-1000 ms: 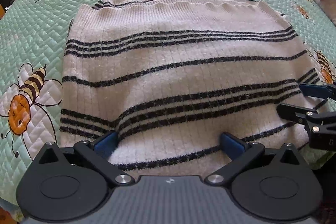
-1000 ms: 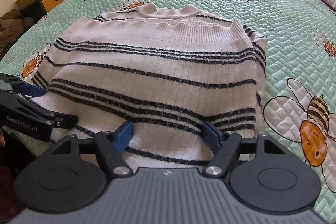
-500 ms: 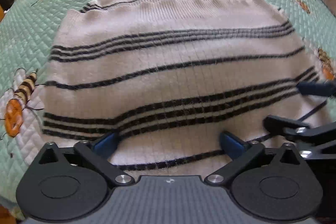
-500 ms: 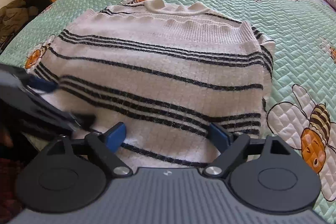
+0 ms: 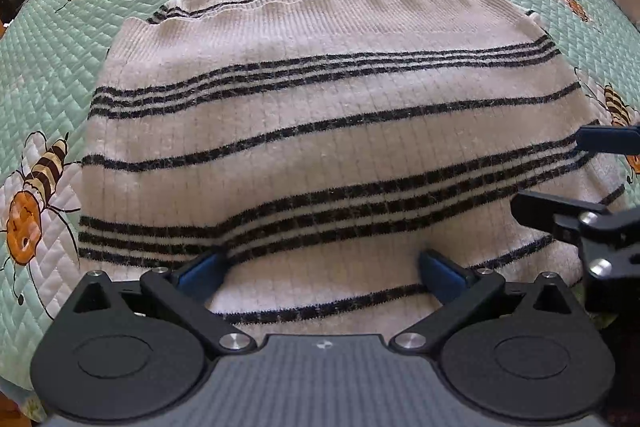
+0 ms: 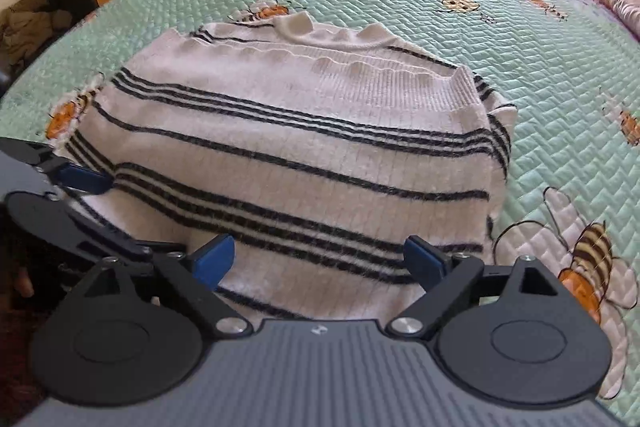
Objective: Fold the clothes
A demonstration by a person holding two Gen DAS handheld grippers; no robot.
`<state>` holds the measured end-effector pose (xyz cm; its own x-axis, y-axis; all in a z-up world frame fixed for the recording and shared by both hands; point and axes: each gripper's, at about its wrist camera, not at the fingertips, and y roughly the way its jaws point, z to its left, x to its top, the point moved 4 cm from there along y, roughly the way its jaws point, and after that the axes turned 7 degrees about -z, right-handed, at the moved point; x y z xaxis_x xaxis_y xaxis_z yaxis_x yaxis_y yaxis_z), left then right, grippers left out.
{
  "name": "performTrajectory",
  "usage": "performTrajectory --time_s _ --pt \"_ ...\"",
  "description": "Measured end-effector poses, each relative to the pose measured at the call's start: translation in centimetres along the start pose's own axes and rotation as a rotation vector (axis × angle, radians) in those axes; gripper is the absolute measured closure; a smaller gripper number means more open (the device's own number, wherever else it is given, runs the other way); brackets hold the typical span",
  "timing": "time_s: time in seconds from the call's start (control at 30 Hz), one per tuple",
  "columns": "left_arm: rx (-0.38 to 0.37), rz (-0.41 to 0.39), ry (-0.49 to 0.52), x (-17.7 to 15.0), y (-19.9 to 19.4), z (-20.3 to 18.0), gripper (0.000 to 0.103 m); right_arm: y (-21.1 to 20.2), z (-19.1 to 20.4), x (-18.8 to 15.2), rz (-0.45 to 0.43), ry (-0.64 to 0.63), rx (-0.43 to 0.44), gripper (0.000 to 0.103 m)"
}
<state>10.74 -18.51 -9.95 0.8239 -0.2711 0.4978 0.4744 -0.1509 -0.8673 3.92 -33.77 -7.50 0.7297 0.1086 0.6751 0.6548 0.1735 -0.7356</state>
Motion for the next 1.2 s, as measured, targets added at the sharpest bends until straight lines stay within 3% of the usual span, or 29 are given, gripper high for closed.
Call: performTrajectory --time_s 0.37,1.03,1.1,1.2 --pt "0.006 0.007 0.009 0.1 0.1 -0.1 0.001 1.5 -1.0 -0.7 0.041 0.019 0.009 0.004" --pt "0.014 0.021 0.012 0.2 0.3 -0.2 0.001 1.5 -1.0 -0.5 0.055 0.021 0.016 0.003" --pt "0.006 0.019 0.012 0.2 0.2 -0.1 0.001 1.0 -0.9 -0.1 0.038 0.026 0.023 0.004" --pt "-0.013 0.012 0.006 0.1 0.0 0.2 0.001 -0.8 -0.4 1.9 -0.083 0.039 0.087 0.004"
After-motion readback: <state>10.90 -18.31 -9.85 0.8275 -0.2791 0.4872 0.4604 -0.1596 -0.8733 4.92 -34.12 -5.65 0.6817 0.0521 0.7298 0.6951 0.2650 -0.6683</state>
